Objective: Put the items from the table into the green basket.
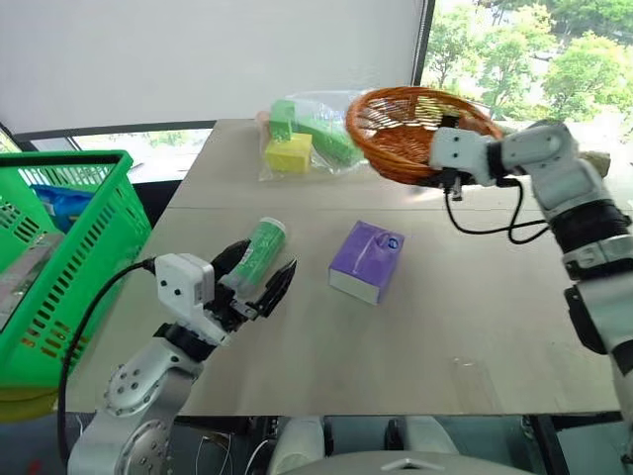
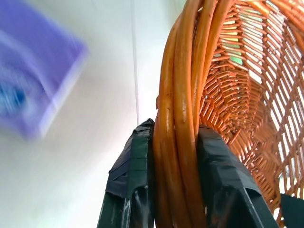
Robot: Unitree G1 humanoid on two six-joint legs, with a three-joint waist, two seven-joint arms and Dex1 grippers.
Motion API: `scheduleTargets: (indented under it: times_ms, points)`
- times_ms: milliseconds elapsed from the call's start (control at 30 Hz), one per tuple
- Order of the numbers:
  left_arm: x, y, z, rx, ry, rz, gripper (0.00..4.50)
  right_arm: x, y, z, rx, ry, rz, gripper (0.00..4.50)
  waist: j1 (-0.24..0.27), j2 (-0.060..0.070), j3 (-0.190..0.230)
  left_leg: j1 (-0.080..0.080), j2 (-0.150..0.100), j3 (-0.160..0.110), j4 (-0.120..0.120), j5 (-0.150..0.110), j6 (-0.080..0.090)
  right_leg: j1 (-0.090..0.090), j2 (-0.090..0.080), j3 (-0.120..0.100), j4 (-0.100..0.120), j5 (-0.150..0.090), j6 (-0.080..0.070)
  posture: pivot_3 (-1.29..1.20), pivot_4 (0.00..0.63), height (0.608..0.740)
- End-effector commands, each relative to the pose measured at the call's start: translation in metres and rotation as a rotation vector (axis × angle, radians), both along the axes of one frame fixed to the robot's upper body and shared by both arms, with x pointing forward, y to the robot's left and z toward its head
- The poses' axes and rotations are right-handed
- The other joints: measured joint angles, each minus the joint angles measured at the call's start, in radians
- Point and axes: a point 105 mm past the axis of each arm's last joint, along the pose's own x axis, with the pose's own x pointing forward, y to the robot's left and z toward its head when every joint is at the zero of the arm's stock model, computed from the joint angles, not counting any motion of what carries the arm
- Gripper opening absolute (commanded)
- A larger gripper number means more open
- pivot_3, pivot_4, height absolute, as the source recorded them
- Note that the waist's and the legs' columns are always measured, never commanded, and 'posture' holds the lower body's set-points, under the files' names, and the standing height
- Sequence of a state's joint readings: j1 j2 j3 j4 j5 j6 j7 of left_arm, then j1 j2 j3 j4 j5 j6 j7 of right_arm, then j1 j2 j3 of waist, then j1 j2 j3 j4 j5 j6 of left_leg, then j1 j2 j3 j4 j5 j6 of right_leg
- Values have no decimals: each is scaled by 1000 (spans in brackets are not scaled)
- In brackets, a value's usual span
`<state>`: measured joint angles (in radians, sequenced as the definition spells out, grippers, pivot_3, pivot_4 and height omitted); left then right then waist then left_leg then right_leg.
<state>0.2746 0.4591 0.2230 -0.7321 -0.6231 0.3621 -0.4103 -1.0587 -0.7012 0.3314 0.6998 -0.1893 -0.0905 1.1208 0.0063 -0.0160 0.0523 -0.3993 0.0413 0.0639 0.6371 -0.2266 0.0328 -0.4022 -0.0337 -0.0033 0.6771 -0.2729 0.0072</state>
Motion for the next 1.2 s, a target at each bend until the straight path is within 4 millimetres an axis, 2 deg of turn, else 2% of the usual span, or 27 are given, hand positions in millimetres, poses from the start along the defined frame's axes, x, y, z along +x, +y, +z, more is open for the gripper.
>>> scheduleTargets:
  times_ms: [33, 233, 300, 333, 500, 567, 633, 700, 767, 800, 867, 967, 1133, 1200]
  points:
    - [1, -11, 20, -16, -76, -64, 4500, 0, -42, 0, -36, -41, -138, 460, -5, 1, 0, 0, -1, 0, 0, 0, 0, 0, 0, 0, 0, 0, 0, -45, 0, 740]
    - [-6, -35, 27, -63, -60, -242, 4500, -2, -72, -19, -101, -11, -261, 460, -78, 5, 1, 4, 0, 4, 0, 0, 0, 0, 4, 7, 3, 0, 0, -64, 0, 740]
    - [-8, -38, 26, -59, -47, -272, 4500, -3, -76, -20, -100, 2, -279, 1507, -85, 5, 0, 5, 1, 4, 0, 0, 0, 0, 6, 8, 3, 0, 0, -64, 0, 740]
    - [-8, -37, 25, -48, -41, -273, 4500, -3, -74, -18, -81, 8, -280, 1886, -87, 5, 0, 5, 1, 4, 0, 0, 0, 0, 9, 8, 3, 0, 0, -71, 0, 740]
    - [1, -21, 17, 14, -24, -170, 4500, -7, -53, 4, 92, 16, -245, 4321, -98, 5, 0, 5, 2, 5, 0, 0, 0, 0, 11, 10, 3, 1, 1, -70, 0, 740]
    - [9, -7, 13, 38, -14, -66, 4500, -12, -37, 20, 200, 9, -204, 4430, -98, 6, 0, 5, 2, 5, 1, 0, 0, 0, 11, 10, 3, 1, 1, -68, 0, 740]
    - [21, 15, 2, 82, 29, 98, 4500, -27, -12, 33, 341, 78, -113, 4430, -97, 6, 0, 5, 4, 5, 1, 0, 0, 0, 11, 10, 3, 1, 1, -66, 0, 740]
    - [26, 28, -5, 118, 59, 192, 4500, -41, 5, 39, 432, 137, -49, 4430, -95, 5, -1, 5, 6, 5, 1, 0, 0, 0, 11, 10, 3, 1, 2, -63, 0, 740]
    - [28, 41, -16, 157, 101, 273, 4500, -62, 26, 47, 538, 186, 80, 4430, -91, 5, -1, 5, 6, 4, 1, 0, 0, 0, 12, 9, 3, 1, 2, -60, 1, 740]
    - [28, 48, -27, 203, 149, 310, 4500, -79, 39, 50, 591, 222, 184, 4430, -85, 4, -2, 5, 6, 4, 1, 0, 0, 0, 12, 9, 3, 1, 2, -52, 3, 740]
    - [28, 57, -44, 264, 222, 363, 4500, -99, 55, 52, 656, 268, 292, 4430, -76, 4, -2, 4, 6, 5, 0, 0, 0, 0, 11, 10, 2, 1, 2, -52, 3, 740]
    - [29, 68, -54, 294, 265, 421, 4500, -116, 67, 53, 723, 335, 351, 4430, -72, 4, -1, 4, 6, 4, 0, 0, 0, 0, 11, 9, 3, 1, 2, -53, 4, 740]
    - [43, 96, -54, 273, 285, 580, 4500, -134, 79, 46, 737, 403, 375, 4430, -50, 0, -4, 4, 6, 4, 1, 0, 0, 0, 8, 7, 3, 1, 2, -53, 4, 740]
    - [45, 99, -60, 280, 312, 577, 4500, -139, 81, 43, 733, 424, 383, 4430, -49, -1, -5, 4, 6, 4, 1, 0, 0, 0, 8, 7, 3, 1, 2, -64, 0, 740]
